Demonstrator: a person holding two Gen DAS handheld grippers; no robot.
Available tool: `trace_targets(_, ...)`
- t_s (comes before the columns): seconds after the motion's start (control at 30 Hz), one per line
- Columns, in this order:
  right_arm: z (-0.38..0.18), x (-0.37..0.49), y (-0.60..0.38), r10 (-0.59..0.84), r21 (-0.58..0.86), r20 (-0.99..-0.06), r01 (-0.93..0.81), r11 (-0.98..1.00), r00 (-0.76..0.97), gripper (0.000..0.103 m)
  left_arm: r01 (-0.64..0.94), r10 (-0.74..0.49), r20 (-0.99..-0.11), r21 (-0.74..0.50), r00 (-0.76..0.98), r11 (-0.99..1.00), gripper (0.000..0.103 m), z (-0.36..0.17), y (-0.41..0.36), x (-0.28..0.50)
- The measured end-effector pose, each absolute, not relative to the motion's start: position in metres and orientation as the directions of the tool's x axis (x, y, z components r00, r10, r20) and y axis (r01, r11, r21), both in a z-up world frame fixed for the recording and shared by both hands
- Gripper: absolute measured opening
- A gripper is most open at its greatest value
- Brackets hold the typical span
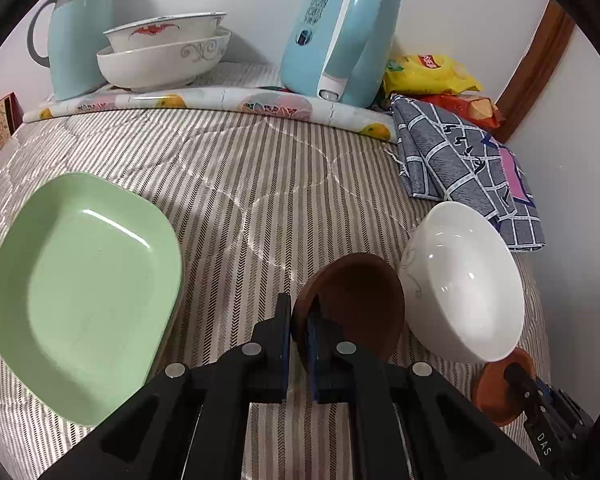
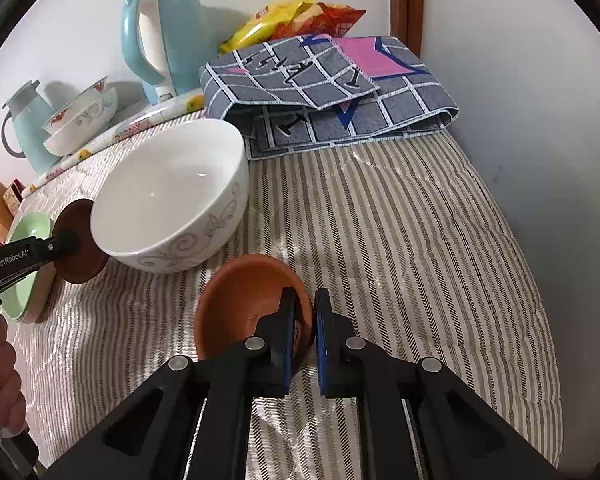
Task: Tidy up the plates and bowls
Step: 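Lift the terracotta bowl with the right tool while the left tool holds the brown bowl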
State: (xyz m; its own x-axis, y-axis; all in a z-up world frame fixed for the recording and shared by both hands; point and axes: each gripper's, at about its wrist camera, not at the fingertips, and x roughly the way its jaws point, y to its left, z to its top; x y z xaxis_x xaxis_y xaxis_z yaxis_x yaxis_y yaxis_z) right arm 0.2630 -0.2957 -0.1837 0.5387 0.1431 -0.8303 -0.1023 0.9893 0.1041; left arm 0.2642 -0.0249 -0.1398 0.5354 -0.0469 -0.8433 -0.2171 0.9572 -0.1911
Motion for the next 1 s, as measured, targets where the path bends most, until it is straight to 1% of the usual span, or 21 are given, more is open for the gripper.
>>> trace_targets(0.37,-0.168,0.249,-0.295,0.145,0.112,-0.814,-0.094,0.989,0.562,0.009,-0.224,-0.044,-0.825,-0.204,0.563,0.953,0.008,-0.122,-0.021,0.241)
trace_targets(1.0,-0.103,0.223,-0.310,0.141,0.117,-0.744,-0.080,0.990,0.653,0.009,-0.196,-0.052,-0.768,-0.228,0.639,0.954,0.008,-0.068,-0.034,0.212)
